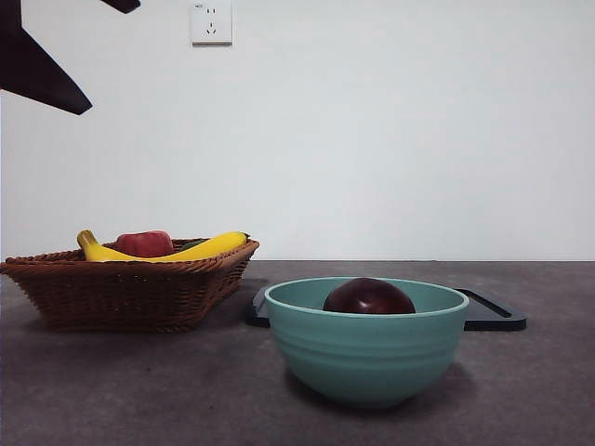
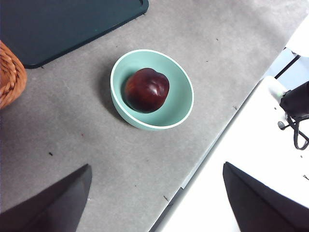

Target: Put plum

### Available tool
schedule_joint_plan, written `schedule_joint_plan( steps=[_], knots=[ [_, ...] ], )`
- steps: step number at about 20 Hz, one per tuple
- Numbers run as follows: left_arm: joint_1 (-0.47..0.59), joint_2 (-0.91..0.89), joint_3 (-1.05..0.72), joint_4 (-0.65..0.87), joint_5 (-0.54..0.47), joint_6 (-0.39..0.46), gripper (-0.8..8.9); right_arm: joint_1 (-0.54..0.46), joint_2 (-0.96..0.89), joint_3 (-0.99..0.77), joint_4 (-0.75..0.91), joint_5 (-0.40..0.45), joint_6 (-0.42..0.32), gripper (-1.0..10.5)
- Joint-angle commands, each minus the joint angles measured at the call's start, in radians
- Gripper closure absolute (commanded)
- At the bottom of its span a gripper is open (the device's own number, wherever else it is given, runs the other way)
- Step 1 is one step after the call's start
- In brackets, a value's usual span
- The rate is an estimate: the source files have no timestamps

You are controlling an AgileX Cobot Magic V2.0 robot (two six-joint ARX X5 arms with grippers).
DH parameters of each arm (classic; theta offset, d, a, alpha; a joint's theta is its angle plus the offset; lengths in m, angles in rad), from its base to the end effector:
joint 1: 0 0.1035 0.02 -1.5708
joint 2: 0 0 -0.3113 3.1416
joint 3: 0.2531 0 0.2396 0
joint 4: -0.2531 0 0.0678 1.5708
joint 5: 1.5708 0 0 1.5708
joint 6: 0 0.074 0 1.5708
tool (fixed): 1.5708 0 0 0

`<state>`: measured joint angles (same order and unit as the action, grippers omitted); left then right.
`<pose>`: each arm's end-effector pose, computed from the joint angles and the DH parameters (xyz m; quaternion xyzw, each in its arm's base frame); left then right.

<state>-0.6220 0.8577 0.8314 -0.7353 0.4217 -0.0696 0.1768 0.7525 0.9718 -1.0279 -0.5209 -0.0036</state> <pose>0.1024 -0.1107 0.2994 0.0091 0.3857 -0.4496 0.8056 0.0893 0.0534 0.3298 0.0658 0.3870 0.3150 0.8641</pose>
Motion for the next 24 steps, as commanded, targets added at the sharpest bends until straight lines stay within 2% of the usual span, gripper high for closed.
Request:
schedule_joint_plan(
  steps=[1, 7, 10, 14, 16, 19, 24],
  knots=[
    [-0.005, 0.004, 0.009, 0.01, 0.005, -0.003, 3.81, 0.004, 0.005, 0.018, 0.005, -0.003, -0.007, 5.7],
    [-0.005, 0.004, 0.009, 0.01, 0.005, -0.003, 3.81, 0.006, 0.033, 0.015, -0.009, -0.023, 0.031, 5.7],
    [-0.005, 0.004, 0.009, 0.01, 0.005, -0.003, 3.81, 0.04, 0.097, 0.014, -0.006, -0.029, 0.052, 5.7],
    [-0.005, 0.004, 0.009, 0.011, 0.005, -0.002, 3.81, 0.122, 0.196, -0.054, 0.123, -0.026, 0.116, 5.8],
    [-0.005, 0.004, 0.009, 0.011, 0.005, -0.002, 3.81, 0.169, 0.245, -0.126, 0.251, 0.003, 0.172, 5.8],
    [-0.005, 0.004, 0.009, 0.011, 0.005, -0.002, 3.81, 0.225, 0.316, -0.202, 0.399, 0.06, 0.218, 6.2],
    [-0.005, 0.004, 0.009, 0.019, 0.005, -0.002, 3.81, 0.305, 0.454, -0.222, 0.505, 0.164, 0.232, 6.3]
  ],
)
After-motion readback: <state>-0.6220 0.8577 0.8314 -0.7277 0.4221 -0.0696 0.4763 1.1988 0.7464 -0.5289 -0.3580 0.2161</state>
